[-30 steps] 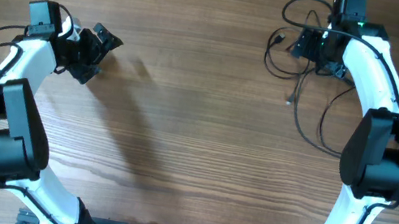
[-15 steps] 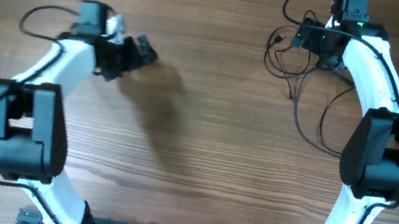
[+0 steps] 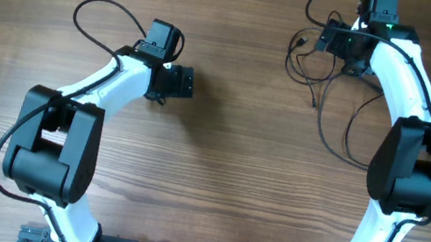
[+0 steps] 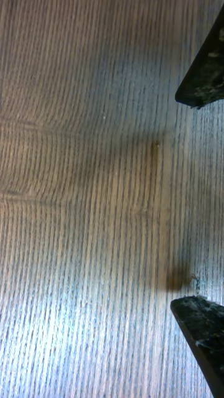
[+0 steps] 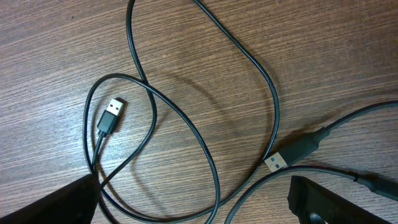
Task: Untangle cables
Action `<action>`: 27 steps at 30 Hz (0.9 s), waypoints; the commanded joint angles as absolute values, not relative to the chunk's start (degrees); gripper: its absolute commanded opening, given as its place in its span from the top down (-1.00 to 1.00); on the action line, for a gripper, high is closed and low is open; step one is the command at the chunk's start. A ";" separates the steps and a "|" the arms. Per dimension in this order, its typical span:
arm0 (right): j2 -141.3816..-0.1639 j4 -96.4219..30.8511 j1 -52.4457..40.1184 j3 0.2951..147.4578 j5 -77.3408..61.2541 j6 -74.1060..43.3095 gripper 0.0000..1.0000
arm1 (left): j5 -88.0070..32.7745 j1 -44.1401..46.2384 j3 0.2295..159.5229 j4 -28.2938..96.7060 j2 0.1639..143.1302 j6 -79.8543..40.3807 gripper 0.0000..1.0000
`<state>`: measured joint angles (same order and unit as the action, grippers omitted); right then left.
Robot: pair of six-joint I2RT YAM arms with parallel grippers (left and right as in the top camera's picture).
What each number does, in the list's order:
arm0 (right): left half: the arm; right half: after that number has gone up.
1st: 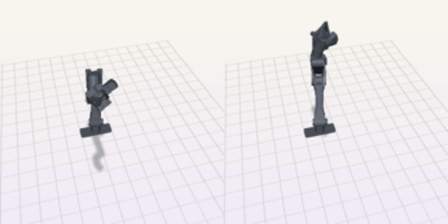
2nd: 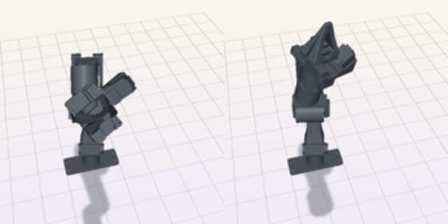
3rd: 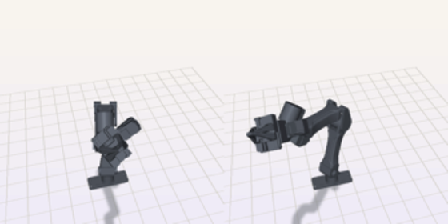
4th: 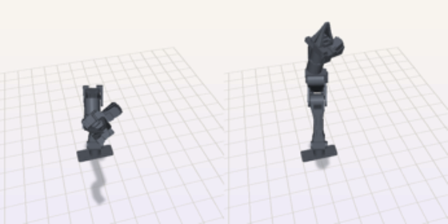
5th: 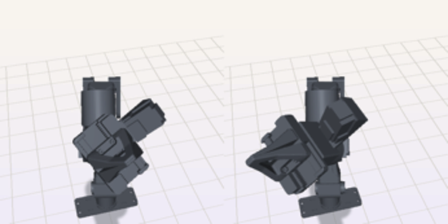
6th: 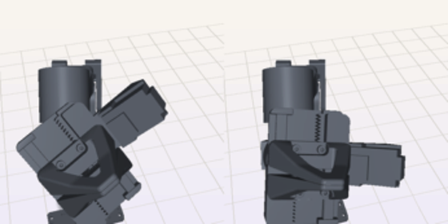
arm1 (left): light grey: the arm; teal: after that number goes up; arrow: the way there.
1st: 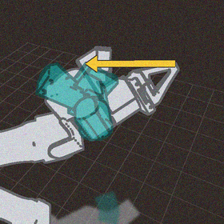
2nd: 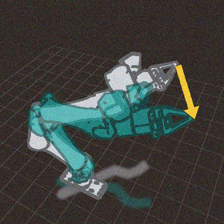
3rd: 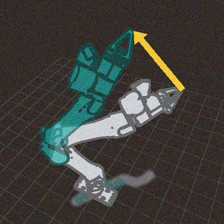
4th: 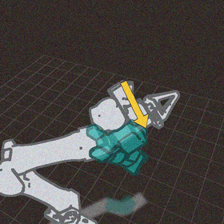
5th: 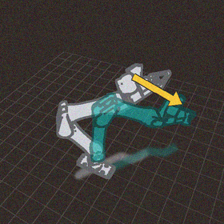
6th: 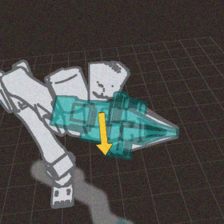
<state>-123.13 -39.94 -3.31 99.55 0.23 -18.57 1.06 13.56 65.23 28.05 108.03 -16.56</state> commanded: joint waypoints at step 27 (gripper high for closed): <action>-123.44 -39.68 -3.46 99.77 -0.03 -18.04 -0.99 | 2.46 19.20 64.71 28.05 94.43 -15.40 -1.00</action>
<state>-123.13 -39.94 -3.33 99.55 0.25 -18.57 1.72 17.34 64.77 28.27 102.91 -16.56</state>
